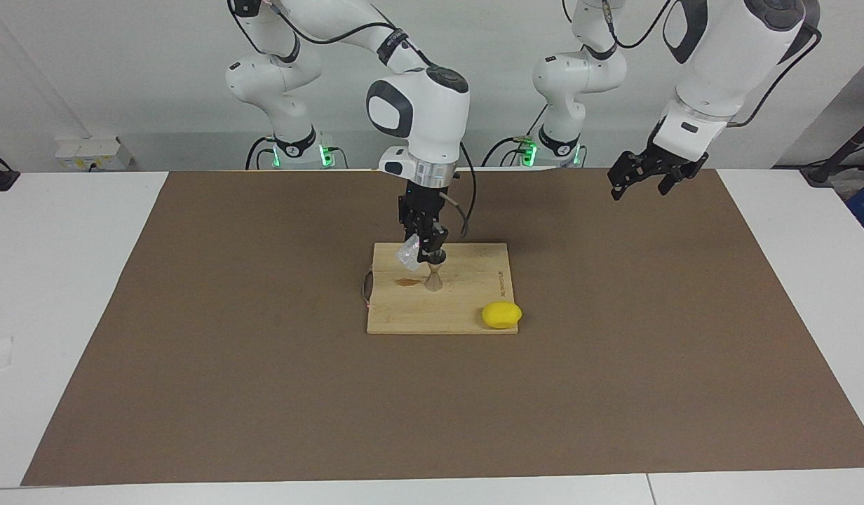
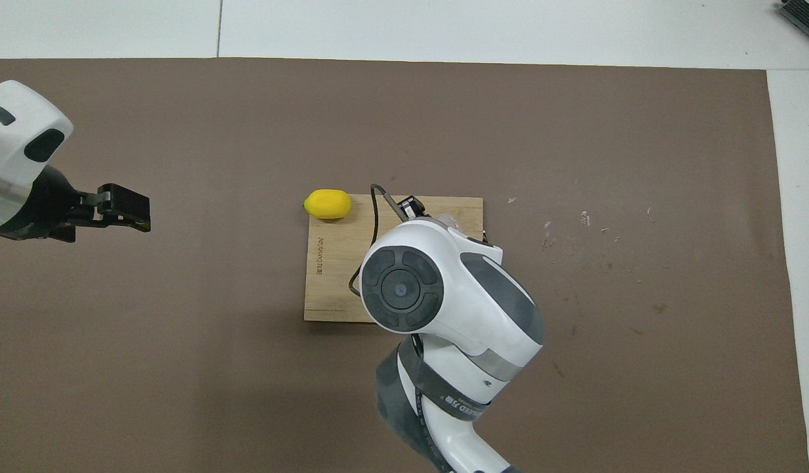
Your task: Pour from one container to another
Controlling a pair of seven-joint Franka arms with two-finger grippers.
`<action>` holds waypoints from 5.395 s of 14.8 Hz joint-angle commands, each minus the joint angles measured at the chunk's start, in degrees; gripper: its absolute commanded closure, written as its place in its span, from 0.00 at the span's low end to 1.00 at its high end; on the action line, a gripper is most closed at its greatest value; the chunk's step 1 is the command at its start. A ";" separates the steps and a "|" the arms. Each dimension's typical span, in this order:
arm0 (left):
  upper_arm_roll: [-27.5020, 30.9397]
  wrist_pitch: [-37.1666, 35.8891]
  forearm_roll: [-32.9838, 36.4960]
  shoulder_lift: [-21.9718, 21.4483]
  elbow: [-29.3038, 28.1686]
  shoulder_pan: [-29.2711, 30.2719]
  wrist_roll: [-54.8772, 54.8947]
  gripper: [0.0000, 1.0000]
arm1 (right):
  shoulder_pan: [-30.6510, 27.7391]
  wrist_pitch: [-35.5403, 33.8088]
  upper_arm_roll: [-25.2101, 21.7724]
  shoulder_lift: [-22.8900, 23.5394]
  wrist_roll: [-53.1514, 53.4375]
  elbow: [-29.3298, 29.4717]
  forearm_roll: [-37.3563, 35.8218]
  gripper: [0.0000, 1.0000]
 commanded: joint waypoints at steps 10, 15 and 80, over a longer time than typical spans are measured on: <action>-0.11 -0.68 1.01 -1.17 -0.71 0.27 -0.33 0.00 | -12.27 -0.36 0.39 -0.71 -15.22 -2.64 24.57 0.99; -0.11 -0.68 1.01 -1.08 -0.71 0.27 -0.41 0.00 | -23.42 0.60 0.31 -1.86 -31.81 -9.14 38.53 1.00; -0.11 -0.68 1.10 -1.08 -0.71 0.27 -0.33 0.00 | -34.52 -26.73 3.21 -12.84 -92.84 7.20 19.23 0.00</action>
